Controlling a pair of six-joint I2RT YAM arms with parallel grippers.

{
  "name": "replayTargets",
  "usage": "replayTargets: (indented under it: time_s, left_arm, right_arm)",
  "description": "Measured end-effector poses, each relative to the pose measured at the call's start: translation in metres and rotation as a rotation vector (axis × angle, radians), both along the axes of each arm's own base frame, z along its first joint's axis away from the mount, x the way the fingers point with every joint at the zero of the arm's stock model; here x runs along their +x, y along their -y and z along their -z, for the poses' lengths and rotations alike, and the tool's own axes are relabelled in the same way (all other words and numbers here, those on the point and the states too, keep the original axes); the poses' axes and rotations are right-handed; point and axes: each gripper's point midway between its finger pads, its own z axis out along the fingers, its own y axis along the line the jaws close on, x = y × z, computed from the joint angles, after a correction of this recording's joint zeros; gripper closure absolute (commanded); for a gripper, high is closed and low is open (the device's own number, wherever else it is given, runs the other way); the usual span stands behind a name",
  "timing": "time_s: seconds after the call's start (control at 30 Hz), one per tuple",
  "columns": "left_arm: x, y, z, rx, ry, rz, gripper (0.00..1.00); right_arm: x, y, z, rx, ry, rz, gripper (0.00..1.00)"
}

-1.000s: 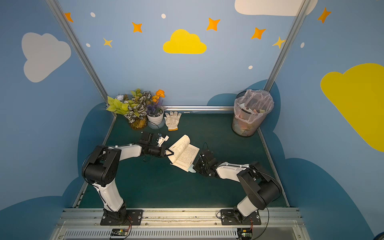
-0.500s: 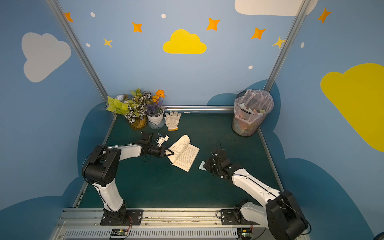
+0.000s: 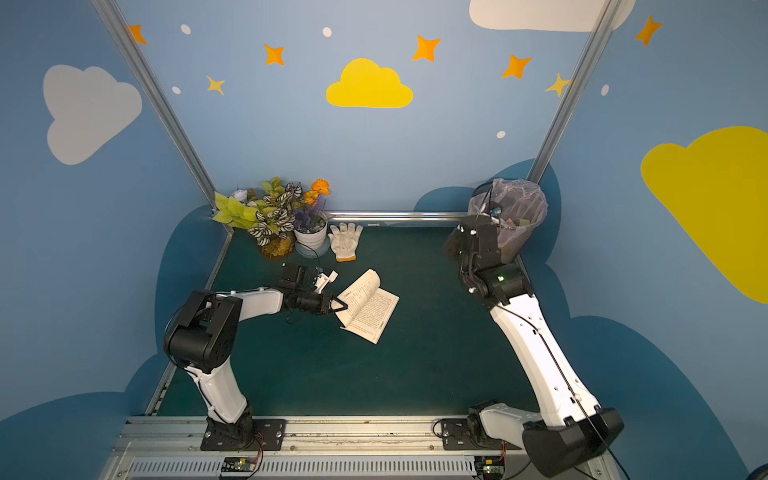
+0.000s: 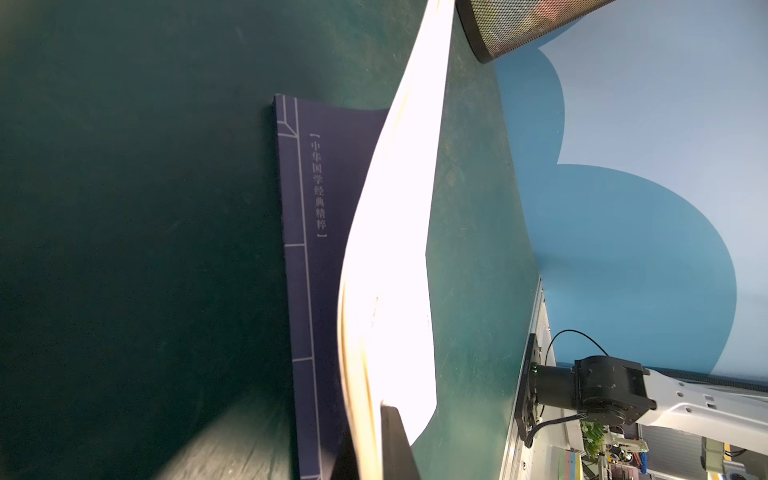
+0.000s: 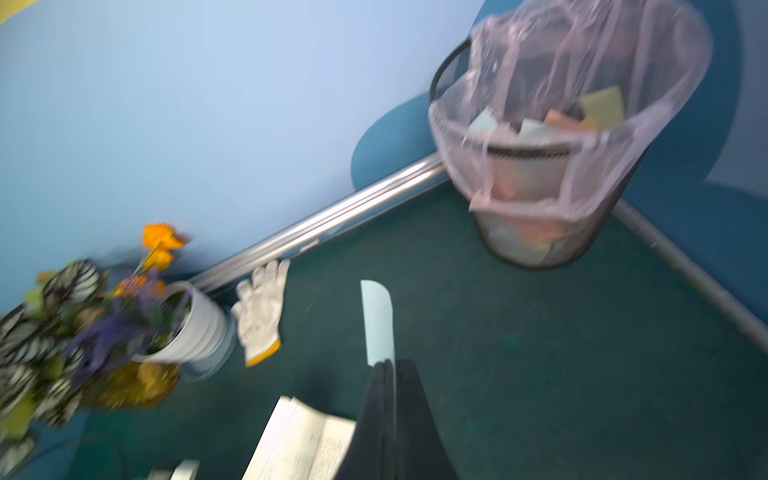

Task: Peel off the used sticky note
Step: Place the note in the trash bin.

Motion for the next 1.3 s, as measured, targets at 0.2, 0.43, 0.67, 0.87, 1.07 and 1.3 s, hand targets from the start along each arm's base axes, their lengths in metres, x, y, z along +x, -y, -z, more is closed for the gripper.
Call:
replayTargets:
  time_s: [0.2, 0.43, 0.67, 0.87, 1.07, 1.3]
  left_arm:
    - [0.0, 0.0, 0.0, -0.003, -0.001, 0.001, 0.97]
    - [0.0, 0.0, 0.0, -0.008, -0.002, 0.003, 0.97]
    - [0.0, 0.0, 0.0, -0.009, -0.002, 0.004, 0.97]
    - [0.0, 0.0, 0.0, -0.009, -0.002, 0.004, 0.97]
    - [0.0, 0.0, 0.0, -0.009, -0.002, 0.004, 0.97]
    - [0.0, 0.0, 0.0, -0.009, 0.001, 0.006, 0.97]
  right_arm:
    - [0.086, 0.045, -0.013, -0.183, -0.016, 0.205, 1.0]
    - [0.169, 0.084, 0.016, -0.342, -0.078, 0.356, 1.0]
    - [0.198, 0.121, 0.03, -0.407, -0.101, 0.449, 0.52]
    - [0.202, 0.151, 0.032, -0.393, -0.117, 0.455, 0.02]
    - [0.211, 0.139, 0.036, -0.351, -0.117, 0.35, 0.02]
    - [0.22, 0.11, 0.041, -0.245, -0.104, 0.184, 0.02]
